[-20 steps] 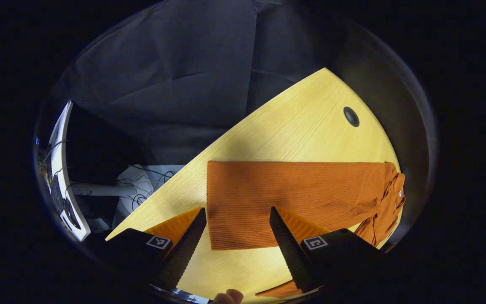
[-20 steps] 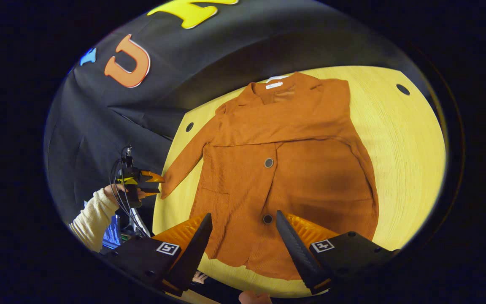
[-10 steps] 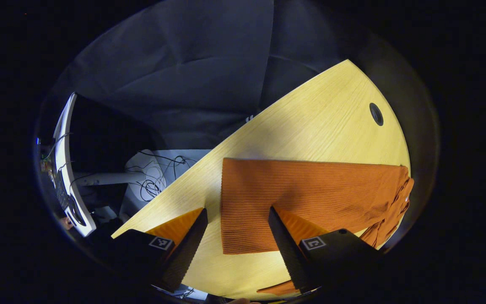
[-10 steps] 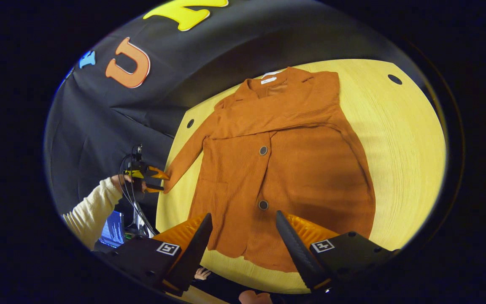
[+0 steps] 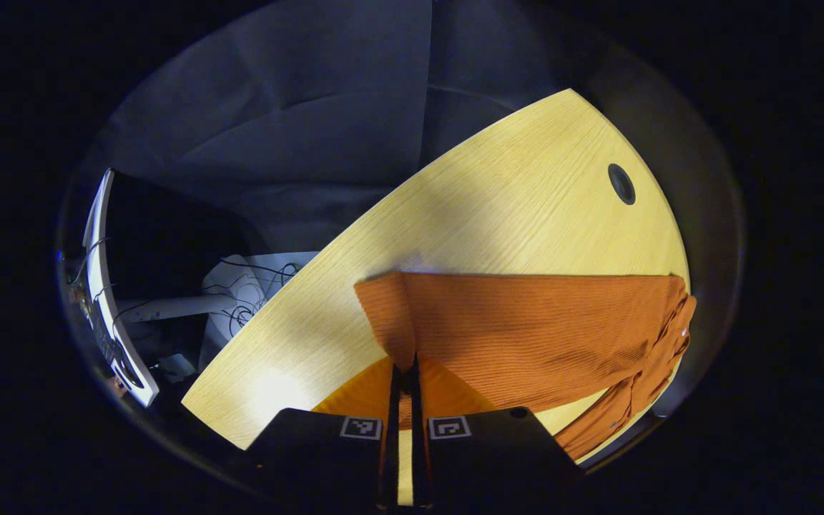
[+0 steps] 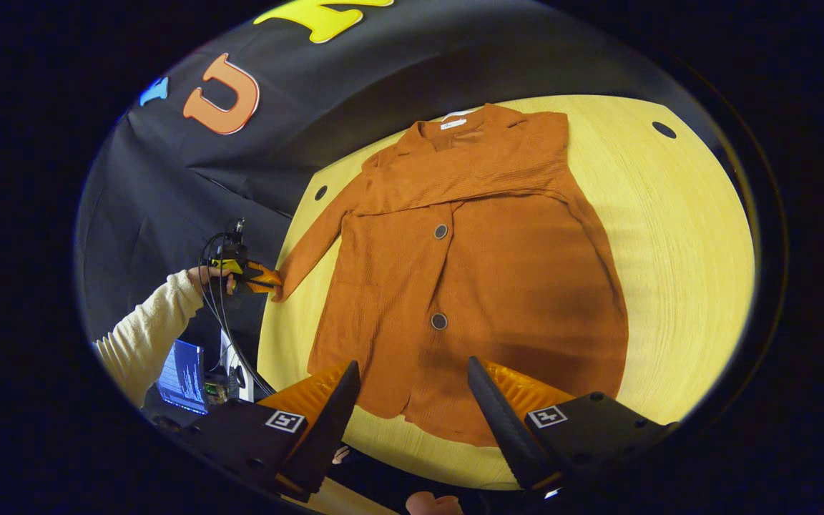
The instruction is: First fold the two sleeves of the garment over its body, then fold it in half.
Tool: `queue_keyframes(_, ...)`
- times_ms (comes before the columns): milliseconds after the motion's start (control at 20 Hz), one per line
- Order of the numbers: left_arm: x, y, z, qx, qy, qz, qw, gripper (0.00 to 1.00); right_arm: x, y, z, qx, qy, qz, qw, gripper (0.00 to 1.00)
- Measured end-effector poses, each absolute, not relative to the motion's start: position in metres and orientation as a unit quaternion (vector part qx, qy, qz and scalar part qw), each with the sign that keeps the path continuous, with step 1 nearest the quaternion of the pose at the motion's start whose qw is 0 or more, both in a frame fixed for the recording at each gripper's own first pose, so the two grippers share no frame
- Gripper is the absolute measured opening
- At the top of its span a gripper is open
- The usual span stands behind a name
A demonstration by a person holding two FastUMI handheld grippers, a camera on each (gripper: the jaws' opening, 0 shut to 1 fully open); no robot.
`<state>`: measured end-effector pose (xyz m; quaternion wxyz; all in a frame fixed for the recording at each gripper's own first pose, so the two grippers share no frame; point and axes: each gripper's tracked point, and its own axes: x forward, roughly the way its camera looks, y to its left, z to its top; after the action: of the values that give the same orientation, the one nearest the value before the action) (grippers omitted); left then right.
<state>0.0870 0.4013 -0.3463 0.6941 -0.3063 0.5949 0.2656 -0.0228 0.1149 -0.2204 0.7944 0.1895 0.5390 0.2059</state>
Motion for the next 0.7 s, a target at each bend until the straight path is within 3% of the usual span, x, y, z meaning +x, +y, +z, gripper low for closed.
queue_keyframes(150,0.092,0.398,-0.342,-0.299,0.589,0.266,0.702,0.04,-0.026,0.102,-0.217,0.187,0.539,0.201,0.796,0.96)
queue_keyframes(200,0.098,0.393,-0.338,-0.302,0.585,0.26,0.706,0.1,-0.025,0.099,-0.217,0.188,0.539,0.198,0.797,0.96)
queue_keyframes(250,0.104,0.385,-0.33,-0.305,0.581,0.253,0.711,0.03,-0.024,0.096,-0.217,0.19,0.538,0.197,0.797,0.96)
queue_keyframes(300,0.112,0.379,-0.32,-0.306,0.576,0.245,0.717,0.1,-0.022,0.094,-0.216,0.193,0.539,0.196,0.796,0.96)
queue_keyframes(350,0.119,0.37,-0.307,-0.304,0.573,0.231,0.725,0.03,-0.022,0.091,-0.216,0.194,0.539,0.195,0.796,0.96)
queue_keyframes(500,0.155,0.34,-0.258,-0.278,0.552,0.196,0.761,0.0,-0.021,0.08,-0.211,0.197,0.533,0.198,0.799,0.96)
queue_keyframes(700,0.201,0.273,-0.195,-0.226,0.531,0.124,0.807,0.03,-0.016,0.06,-0.208,0.207,0.523,0.197,0.803,0.97)
